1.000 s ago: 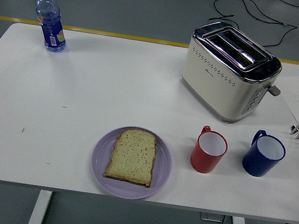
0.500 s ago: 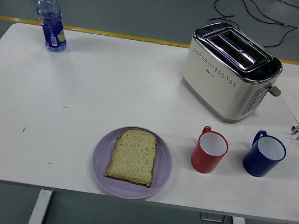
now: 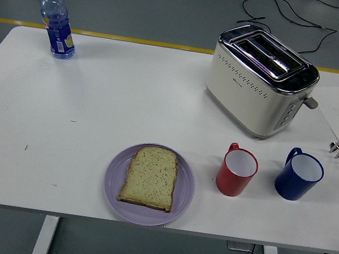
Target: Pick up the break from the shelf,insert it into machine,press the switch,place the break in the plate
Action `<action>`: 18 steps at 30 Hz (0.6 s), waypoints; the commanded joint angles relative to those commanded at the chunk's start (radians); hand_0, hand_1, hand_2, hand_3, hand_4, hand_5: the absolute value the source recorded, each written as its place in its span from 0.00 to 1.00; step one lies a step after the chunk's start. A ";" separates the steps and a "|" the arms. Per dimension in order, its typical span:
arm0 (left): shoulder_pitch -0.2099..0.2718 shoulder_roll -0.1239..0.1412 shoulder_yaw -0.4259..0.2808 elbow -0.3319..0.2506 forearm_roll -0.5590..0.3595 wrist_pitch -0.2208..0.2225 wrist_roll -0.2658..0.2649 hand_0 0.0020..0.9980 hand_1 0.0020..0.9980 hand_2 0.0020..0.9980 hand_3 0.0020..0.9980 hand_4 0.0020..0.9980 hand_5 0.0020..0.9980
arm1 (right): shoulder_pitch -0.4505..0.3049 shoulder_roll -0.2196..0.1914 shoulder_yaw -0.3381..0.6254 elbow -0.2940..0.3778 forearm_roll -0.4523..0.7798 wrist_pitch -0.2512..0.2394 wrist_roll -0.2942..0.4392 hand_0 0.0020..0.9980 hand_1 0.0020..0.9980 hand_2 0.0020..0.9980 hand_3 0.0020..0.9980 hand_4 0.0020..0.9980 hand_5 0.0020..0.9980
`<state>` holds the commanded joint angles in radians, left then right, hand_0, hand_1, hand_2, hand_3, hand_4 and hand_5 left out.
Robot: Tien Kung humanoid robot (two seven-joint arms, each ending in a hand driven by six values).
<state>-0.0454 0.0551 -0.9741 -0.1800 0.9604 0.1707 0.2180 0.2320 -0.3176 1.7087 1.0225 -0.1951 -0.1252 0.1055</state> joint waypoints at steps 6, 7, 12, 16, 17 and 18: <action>-0.002 0.000 -0.001 0.000 0.000 0.000 0.000 0.66 0.58 0.62 0.64 0.36 1.00 | 0.002 0.002 0.002 -0.002 0.003 -0.002 0.000 0.76 0.71 0.72 0.65 0.44 0.24; -0.002 0.000 -0.001 0.000 0.001 0.000 0.000 0.66 0.58 0.62 0.64 0.36 1.00 | 0.003 0.002 0.002 -0.003 0.004 -0.002 0.000 0.76 0.71 0.72 0.65 0.44 0.24; -0.003 0.001 -0.003 0.000 0.002 0.000 -0.001 0.66 0.58 0.62 0.64 0.36 1.00 | 0.003 0.003 0.002 -0.003 0.006 -0.004 0.000 0.76 0.71 0.72 0.65 0.44 0.24; -0.003 0.001 -0.005 0.000 0.005 0.000 0.000 0.66 0.58 0.62 0.64 0.36 1.00 | 0.003 0.002 0.003 -0.003 0.009 -0.006 0.002 0.76 0.71 0.72 0.65 0.44 0.24; -0.003 0.001 -0.005 0.000 0.004 0.000 0.000 0.66 0.58 0.62 0.64 0.36 1.00 | 0.003 0.002 0.004 -0.003 0.010 -0.008 0.002 0.76 0.71 0.72 0.65 0.44 0.24; -0.003 0.000 -0.005 0.000 0.004 0.000 -0.001 0.66 0.58 0.62 0.64 0.36 1.00 | 0.003 0.002 0.004 -0.003 0.011 -0.008 0.003 0.76 0.71 0.72 0.65 0.44 0.24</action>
<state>-0.0489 0.0555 -0.9789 -0.1800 0.9645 0.1705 0.2175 0.2346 -0.3151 1.7130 1.0197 -0.1838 -0.1331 0.1082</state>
